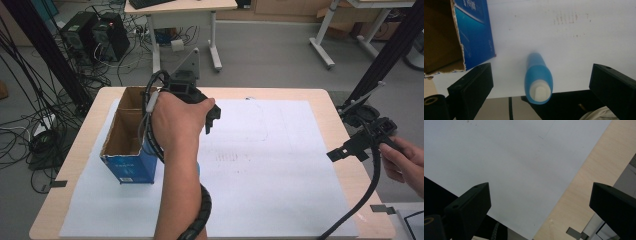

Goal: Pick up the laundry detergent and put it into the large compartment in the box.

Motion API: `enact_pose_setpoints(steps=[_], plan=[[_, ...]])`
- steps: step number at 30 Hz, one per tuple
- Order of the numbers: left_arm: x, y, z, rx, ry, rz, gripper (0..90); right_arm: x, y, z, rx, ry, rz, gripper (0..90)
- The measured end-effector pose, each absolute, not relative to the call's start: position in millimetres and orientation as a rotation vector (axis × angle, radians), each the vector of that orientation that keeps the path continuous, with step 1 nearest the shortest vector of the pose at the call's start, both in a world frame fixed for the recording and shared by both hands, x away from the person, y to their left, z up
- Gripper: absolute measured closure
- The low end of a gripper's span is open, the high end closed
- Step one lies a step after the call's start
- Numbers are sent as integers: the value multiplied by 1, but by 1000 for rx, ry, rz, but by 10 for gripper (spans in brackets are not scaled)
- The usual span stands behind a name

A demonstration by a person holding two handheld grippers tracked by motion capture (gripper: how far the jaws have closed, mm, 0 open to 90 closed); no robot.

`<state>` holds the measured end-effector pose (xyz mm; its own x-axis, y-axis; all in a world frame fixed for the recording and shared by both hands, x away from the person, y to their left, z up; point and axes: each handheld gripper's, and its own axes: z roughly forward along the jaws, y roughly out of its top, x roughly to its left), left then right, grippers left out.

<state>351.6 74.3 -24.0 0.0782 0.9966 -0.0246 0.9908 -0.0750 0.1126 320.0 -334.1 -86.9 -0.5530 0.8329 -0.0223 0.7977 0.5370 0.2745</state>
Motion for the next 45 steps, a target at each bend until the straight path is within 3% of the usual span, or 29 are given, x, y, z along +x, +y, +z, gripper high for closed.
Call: enact_pose_setpoints(steps=[45], plan=[[320,72,-83,2221,2116,42,55,295,-335,-89,1357,2631,357,37]])
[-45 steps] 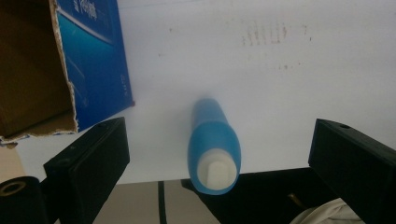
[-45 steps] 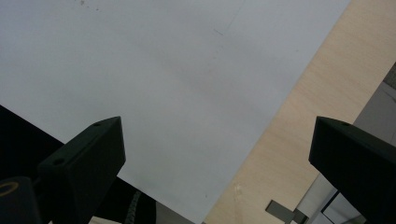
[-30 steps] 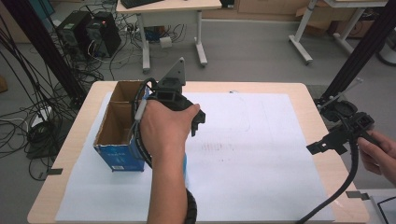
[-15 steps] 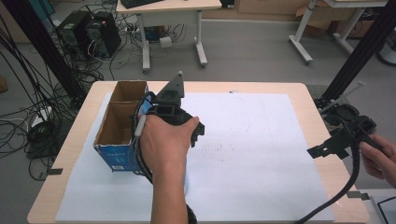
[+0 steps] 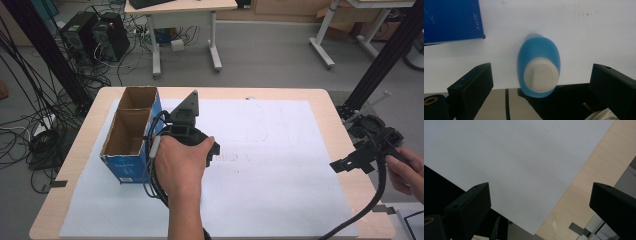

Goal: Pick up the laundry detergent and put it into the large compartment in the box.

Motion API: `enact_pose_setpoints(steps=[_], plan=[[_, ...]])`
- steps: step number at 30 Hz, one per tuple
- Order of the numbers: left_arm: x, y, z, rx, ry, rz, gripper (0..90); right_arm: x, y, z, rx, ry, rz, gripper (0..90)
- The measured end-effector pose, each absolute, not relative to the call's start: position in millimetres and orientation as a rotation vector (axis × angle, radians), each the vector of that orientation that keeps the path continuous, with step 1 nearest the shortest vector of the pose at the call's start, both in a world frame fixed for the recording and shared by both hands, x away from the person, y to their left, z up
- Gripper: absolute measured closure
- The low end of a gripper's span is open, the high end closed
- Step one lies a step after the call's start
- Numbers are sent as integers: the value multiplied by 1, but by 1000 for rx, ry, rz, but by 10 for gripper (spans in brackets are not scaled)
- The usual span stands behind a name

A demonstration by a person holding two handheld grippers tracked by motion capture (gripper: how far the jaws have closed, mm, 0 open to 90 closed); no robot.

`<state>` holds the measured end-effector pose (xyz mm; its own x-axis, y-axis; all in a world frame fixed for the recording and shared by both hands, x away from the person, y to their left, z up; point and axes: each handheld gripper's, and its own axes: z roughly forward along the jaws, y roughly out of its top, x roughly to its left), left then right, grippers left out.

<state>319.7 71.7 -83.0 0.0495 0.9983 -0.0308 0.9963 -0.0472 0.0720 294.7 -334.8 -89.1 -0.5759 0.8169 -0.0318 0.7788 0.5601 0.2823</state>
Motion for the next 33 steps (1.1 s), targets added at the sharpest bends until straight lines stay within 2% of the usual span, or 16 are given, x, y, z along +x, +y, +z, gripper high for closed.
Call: enact_pose_setpoints(steps=[33], plan=[[321,66,-119,2255,2134,38,77,292,-333,-94,1346,2632,354,38]])
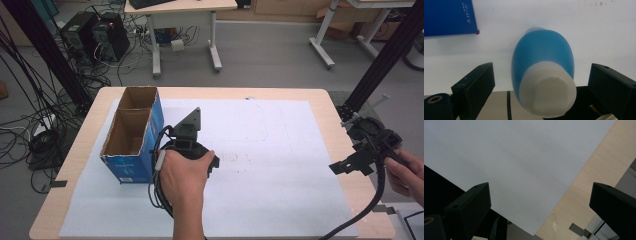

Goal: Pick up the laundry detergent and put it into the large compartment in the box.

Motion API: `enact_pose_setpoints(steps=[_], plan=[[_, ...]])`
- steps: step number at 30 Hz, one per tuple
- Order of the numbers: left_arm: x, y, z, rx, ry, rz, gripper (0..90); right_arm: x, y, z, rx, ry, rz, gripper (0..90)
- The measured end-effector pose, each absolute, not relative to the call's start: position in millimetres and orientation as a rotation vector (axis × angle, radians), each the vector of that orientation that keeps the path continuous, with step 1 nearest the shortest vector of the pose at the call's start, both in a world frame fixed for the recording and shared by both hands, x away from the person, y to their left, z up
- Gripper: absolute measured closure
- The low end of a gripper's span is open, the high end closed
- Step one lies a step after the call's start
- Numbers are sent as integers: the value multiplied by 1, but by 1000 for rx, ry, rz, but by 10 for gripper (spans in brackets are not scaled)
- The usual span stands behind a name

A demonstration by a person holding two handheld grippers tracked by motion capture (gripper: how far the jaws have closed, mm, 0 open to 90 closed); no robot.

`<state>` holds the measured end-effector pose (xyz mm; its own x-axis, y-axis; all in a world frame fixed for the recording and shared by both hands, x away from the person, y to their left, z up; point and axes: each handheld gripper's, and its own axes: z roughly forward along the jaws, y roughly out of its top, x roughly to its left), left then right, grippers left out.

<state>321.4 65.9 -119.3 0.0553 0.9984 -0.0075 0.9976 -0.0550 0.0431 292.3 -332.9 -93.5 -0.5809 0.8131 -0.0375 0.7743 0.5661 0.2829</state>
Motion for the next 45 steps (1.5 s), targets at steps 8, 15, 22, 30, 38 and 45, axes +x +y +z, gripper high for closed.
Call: enact_pose_setpoints(steps=[8,15,22,30,38,45], plan=[[321,65,-123,2256,2135,44,140,292,-335,-92,1354,2625,360,38],[320,65,-127,2257,2140,40,217,292,-335,-92,1354,2620,361,37],[318,66,-129,2243,2141,53,327,291,-335,-90,1358,2613,366,38],[319,64,-130,2243,2141,57,376,291,-335,-89,1364,2606,376,38],[315,63,-129,2239,2137,75,380,292,-336,-89,1369,2603,377,38],[315,63,-129,2236,2140,77,383,291,-335,-90,1357,2603,371,38]])
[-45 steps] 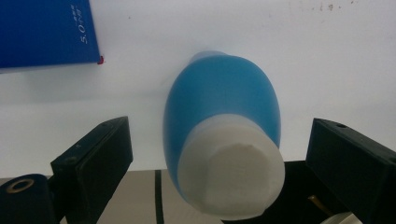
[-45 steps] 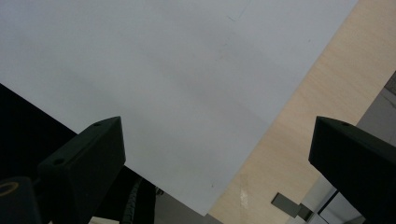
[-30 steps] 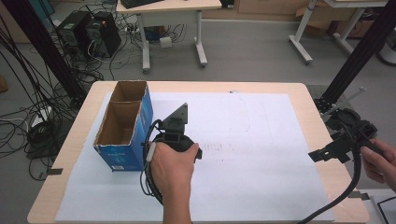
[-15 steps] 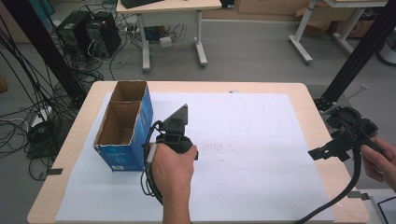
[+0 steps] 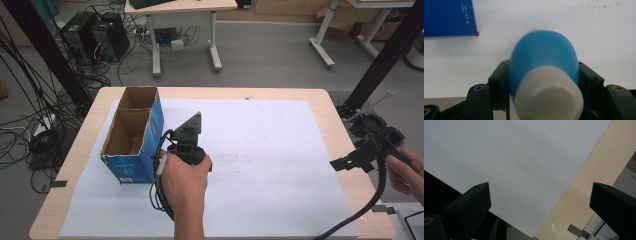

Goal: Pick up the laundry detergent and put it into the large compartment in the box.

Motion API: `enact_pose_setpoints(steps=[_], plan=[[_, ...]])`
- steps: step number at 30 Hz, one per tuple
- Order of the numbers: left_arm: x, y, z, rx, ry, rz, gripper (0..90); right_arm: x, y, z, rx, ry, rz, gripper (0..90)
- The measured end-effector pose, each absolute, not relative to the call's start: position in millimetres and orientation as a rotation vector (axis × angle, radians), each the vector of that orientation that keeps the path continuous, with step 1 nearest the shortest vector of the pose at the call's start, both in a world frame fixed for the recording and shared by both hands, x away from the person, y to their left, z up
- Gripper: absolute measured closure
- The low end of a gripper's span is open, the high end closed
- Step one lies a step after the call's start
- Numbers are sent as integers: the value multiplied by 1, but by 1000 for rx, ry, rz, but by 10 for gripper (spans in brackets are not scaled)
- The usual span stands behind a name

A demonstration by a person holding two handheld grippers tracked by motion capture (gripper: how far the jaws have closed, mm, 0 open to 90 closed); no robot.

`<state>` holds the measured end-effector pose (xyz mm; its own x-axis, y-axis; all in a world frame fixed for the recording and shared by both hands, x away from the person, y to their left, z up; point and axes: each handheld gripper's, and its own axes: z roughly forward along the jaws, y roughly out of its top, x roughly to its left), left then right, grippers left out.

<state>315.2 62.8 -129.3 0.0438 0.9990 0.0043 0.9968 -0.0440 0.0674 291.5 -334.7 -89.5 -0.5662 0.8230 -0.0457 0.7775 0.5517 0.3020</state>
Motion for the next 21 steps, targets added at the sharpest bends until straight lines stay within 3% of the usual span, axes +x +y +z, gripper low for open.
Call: enact_pose_setpoints(steps=[15,21], plan=[[315,61,-124,2245,2133,82,385,294,-336,-90,1365,2599,377,37],[313,64,-106,2224,2132,103,385,296,-337,-89,1370,2597,375,37]])
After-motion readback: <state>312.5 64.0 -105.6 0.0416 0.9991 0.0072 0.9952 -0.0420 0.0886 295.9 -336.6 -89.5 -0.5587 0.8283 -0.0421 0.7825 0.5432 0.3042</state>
